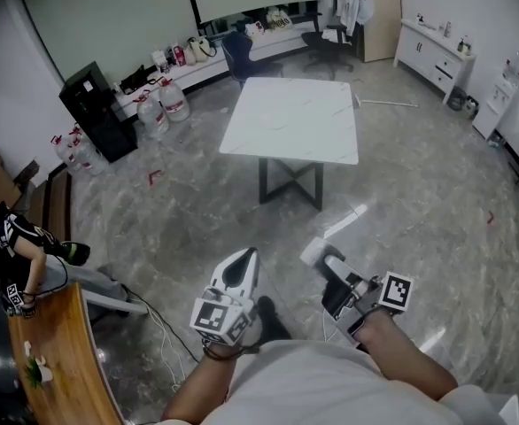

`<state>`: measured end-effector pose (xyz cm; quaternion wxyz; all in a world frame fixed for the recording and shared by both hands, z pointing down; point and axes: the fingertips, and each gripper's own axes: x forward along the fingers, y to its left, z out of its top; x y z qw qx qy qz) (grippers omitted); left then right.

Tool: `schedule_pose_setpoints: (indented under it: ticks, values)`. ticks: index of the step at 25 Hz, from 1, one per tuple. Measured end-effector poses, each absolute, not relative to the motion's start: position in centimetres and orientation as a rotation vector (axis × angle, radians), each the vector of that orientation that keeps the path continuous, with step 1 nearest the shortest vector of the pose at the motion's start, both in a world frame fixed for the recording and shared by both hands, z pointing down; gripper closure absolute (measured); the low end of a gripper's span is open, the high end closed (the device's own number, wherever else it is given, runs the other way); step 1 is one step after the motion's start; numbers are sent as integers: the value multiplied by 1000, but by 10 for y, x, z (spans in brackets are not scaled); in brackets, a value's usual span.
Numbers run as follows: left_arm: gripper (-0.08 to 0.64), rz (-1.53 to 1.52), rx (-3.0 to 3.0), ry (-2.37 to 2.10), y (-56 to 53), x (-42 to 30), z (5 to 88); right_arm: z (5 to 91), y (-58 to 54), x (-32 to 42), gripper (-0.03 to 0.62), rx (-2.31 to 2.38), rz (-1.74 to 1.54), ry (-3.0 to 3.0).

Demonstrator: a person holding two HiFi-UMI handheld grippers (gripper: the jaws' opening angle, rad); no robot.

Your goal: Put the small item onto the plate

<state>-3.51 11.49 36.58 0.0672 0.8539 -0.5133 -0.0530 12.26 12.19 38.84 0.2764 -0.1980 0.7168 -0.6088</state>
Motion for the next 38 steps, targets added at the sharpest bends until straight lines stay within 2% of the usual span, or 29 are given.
schedule_pose_setpoints:
  ticks: [11,17,27,38]
  values:
    - [554,-159,2625,-1441,-72,-124,357,362,-60,22,495,-567,-1571,1929]
    - [554,-147,2648,-1402,-134,-144,360,364,-119,-8,495,-567,-1563,1915]
    - [554,-152,2620,-1461,-248,-136,360,375,-251,0,495,-519,-1580,1917]
    - [554,-178,2534,-1628,-426,-83,364,359,-443,48,495,-375,-1622,2040]
